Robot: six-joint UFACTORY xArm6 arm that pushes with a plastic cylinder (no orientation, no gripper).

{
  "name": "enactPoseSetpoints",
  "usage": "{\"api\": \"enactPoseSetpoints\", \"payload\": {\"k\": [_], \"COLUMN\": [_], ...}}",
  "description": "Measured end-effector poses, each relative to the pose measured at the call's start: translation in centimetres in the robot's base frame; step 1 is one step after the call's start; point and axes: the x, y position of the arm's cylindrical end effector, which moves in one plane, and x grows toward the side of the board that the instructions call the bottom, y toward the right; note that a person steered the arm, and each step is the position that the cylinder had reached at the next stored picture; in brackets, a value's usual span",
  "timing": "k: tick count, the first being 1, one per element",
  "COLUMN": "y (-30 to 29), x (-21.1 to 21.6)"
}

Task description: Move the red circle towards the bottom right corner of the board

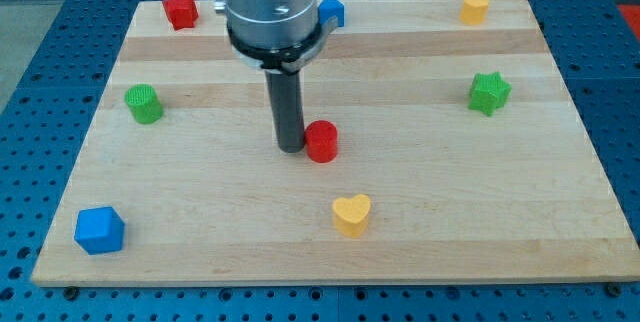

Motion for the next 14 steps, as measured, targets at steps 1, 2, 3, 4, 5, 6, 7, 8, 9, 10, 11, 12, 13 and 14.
{"api": "enactPoseSetpoints", "payload": {"k": [1,2,3,4,5,6,7,8,9,10,11,12,13,14], "y": [1.8,3.6,5.6,7.7,9.8,11.7,12.6,12.8,12.9,13.0,13.0,13.0,13.0,13.0], "x": [-0.4,-0.4,-0.4,-0.4,-0.4,-0.4,0.3,1.9,3.5,4.9,6.2,7.2,7.8,8.9]}}
